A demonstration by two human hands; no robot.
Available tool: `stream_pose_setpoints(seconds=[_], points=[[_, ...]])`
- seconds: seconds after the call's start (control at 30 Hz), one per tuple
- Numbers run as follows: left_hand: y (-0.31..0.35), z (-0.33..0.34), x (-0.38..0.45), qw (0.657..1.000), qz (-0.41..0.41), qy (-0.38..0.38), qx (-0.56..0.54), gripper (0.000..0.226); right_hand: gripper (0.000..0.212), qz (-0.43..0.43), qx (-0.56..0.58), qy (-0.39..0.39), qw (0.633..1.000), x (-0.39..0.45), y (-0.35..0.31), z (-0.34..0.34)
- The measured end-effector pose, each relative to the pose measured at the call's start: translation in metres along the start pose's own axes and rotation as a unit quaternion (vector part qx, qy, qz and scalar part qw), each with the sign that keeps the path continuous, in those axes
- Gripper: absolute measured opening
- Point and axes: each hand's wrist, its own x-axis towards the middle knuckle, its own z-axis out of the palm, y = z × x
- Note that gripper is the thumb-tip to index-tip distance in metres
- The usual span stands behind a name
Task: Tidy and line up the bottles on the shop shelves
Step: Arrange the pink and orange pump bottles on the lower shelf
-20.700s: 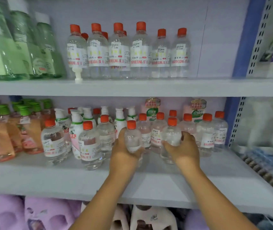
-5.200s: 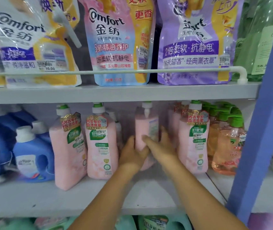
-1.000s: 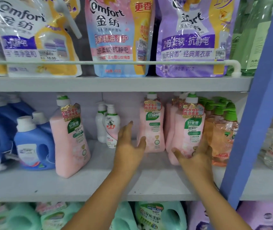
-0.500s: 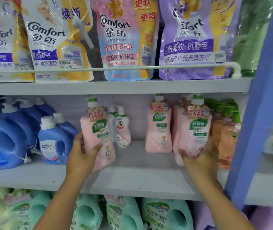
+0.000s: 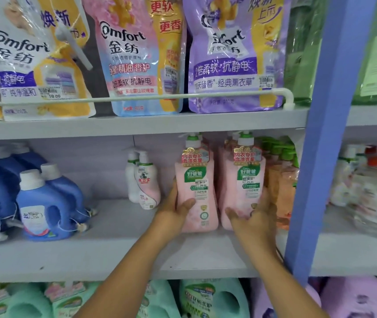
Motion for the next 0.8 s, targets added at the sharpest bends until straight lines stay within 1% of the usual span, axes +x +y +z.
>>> stream_pose_setpoints(seconds=[0.07,0.23,0.43,0.53,0.63,0.7,0.8], points=[[-0.001,0.008,0.002,1.000,-0.003,-0.001,-0.011,0.065,0.112,-0.001,0.006,0.003,1.000,0.001,0.000,0.000],[-0.007,0.010,0.005,1.000,0.017,-0.017,-0.015,0.060,0.110,-0.005,0.011,0.009,1.000,0.000,0.000,0.002],[-0.011,0.011,0.001,0.997,0.039,-0.064,-0.025,0.069,0.108,-0.012,-0.005,0.009,1.000,0.001,-0.001,0.004],[-0.015,0.015,0.004,0.998,0.029,-0.047,-0.031,0.067,0.108,-0.014,-0.016,0.005,1.000,0.001,0.000,0.004],[-0.018,0.020,0.006,0.998,0.039,-0.034,-0.032,0.067,0.110,-0.012,-0.021,-0.001,1.000,0.001,0.000,0.004],[-0.019,0.019,0.008,0.997,0.047,-0.041,-0.037,0.067,0.111,-0.013,-0.019,0.000,1.000,0.001,0.000,0.004],[-0.019,0.017,0.008,0.996,0.040,-0.056,-0.051,0.069,0.110,-0.014,-0.016,0.001,1.000,0.001,0.000,0.004]])
